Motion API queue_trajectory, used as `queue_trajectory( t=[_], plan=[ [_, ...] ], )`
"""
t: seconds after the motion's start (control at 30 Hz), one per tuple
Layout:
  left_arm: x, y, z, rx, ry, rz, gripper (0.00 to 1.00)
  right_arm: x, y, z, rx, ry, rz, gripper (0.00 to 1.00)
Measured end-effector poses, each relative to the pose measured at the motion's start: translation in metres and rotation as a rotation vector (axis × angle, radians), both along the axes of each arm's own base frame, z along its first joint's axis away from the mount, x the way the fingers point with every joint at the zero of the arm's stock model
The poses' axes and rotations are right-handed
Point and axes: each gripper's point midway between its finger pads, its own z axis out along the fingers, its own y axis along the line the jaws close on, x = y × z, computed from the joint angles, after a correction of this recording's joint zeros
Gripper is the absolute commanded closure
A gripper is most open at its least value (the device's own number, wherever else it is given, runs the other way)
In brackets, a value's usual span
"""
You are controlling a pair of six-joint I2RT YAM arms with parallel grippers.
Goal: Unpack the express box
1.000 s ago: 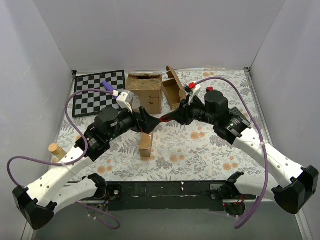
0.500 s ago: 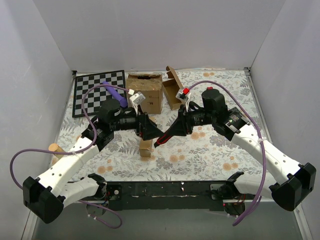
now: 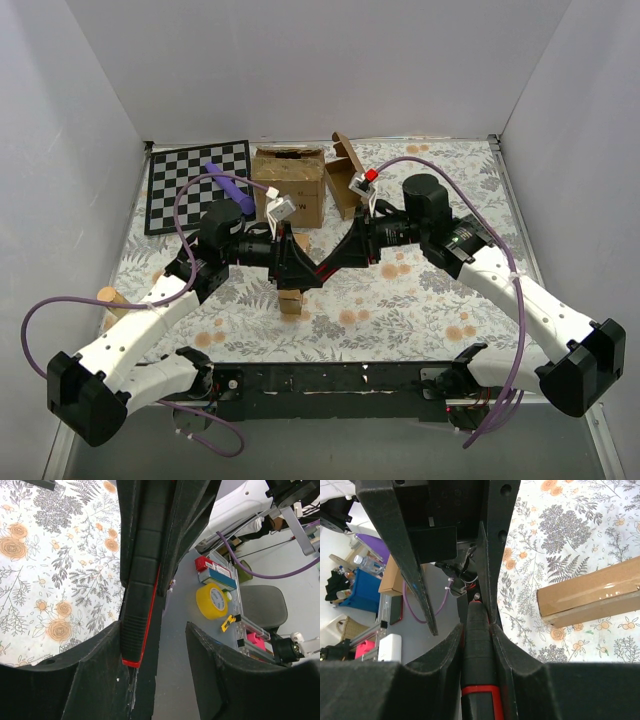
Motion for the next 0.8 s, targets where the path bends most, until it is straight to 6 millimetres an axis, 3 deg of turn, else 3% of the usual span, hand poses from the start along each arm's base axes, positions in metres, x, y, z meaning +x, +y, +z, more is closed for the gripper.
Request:
queue_trajectory(
  t=[0.03, 0.07, 0.2, 0.33, 0.37, 0.4, 0.43, 0.47, 0.5, 0.53, 0.57, 0.8],
  plan=[
    [-0.001, 0.000, 0.000, 0.000, 0.001, -0.005, 0.52, 0.000, 0.001, 0.000, 0.002, 0.008, 0.004, 0.99],
    [-0.002, 0.000, -0.001, 0.000, 0.002, -0.007, 0.63, 0.000, 0.002, 0.000, 0.004, 0.014, 0.006, 0.99],
    [0.000, -0.001, -0.003, 0.004, 0.003, -0.004, 0.79, -0.003, 0.003, 0.003, 0.017, 0.036, 0.029, 0.99],
    [0.001, -0.002, -0.005, 0.005, 0.016, -0.015, 0.86, -0.006, 0.003, 0.002, 0.018, 0.045, 0.044, 0.99],
    [0.001, -0.003, -0.006, 0.004, 0.021, -0.016, 0.90, -0.006, 0.003, 0.002, 0.017, 0.049, 0.047, 0.94],
    [0.001, -0.003, -0.006, 0.002, 0.025, -0.016, 1.00, -0.006, 0.003, 0.001, 0.016, 0.050, 0.046, 0.81],
    [0.001, -0.004, -0.008, -0.001, 0.032, -0.018, 1.00, -0.006, 0.003, 0.001, 0.013, 0.053, 0.047, 0.70],
    [0.001, -0.004, -0.009, -0.006, 0.044, -0.017, 1.00, -0.006, 0.003, -0.001, 0.008, 0.058, 0.046, 0.50],
    [0.001, -0.005, -0.011, -0.009, 0.060, -0.014, 1.00, -0.006, 0.002, -0.003, 0.001, 0.066, 0.045, 0.42],
    [0.001, -0.005, -0.014, -0.011, 0.078, -0.011, 1.00, -0.005, 0.002, -0.005, -0.007, 0.067, 0.037, 0.13],
    [0.001, -0.006, -0.016, -0.009, 0.097, -0.003, 1.00, -0.001, 0.003, -0.007, -0.012, 0.064, 0.024, 0.06],
    [0.018, -0.001, -0.032, 0.048, 0.166, 0.141, 1.00, 0.022, 0.000, -0.016, -0.053, 0.040, -0.102, 0.04]
  ],
)
